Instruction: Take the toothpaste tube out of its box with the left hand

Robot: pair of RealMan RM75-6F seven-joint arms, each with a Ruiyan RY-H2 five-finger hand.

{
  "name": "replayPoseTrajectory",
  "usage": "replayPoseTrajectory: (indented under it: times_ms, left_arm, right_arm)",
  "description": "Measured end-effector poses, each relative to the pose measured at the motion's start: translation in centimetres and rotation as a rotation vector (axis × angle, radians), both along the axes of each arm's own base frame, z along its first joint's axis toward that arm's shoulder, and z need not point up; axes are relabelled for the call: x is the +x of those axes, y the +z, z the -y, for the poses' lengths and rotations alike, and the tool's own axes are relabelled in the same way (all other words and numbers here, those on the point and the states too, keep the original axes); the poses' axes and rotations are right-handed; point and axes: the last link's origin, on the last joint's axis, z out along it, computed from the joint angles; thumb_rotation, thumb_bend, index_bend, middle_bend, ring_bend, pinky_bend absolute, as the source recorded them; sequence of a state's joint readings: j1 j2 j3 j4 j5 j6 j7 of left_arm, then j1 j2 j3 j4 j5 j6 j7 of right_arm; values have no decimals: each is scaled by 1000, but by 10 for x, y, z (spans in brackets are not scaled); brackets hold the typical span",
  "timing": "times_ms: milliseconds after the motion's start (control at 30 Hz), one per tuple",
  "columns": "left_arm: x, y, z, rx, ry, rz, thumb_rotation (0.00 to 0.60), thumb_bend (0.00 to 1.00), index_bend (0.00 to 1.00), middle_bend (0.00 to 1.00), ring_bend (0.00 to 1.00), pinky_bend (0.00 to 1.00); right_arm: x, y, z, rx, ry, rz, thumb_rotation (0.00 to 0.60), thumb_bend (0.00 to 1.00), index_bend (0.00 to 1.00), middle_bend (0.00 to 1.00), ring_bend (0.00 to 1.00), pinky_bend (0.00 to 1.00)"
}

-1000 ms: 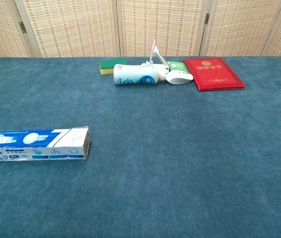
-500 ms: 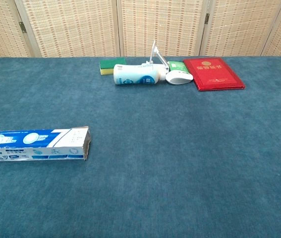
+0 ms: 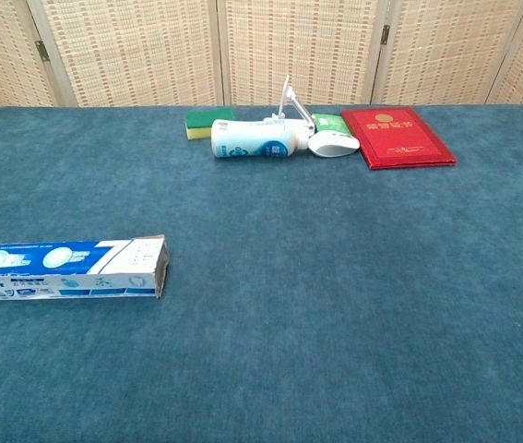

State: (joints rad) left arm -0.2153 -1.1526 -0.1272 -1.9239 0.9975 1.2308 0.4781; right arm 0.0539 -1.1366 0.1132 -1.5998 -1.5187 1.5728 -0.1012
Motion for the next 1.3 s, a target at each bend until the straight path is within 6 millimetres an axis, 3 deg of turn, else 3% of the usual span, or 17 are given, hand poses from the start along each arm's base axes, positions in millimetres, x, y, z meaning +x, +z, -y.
replayPoseTrajectory:
  times_ms: [233,533,967,1300]
  left_arm:
    - [32,-26,-35,-52,52,-36,600,142,168,206,113,131]
    - [56,-60,-52,-98,71,-47,600,140,168,204,103,116]
    - [53,-73,-59,-99,99,-54,600,141,178,204,117,99]
    - [46,-77,-65,-53,70,4,600,150,274,301,201,105]
  right_arm:
    - [-1,6,1,20,27,32,600,245,0,0,0,0]
    - [0,12,-6,9,55,56,600,245,0,0,0,0]
    - [-1,16,-10,14,82,73,600,246,0,0,0,0]
    - [0,16,-11,20,89,73,600,245,0,0,0,0]
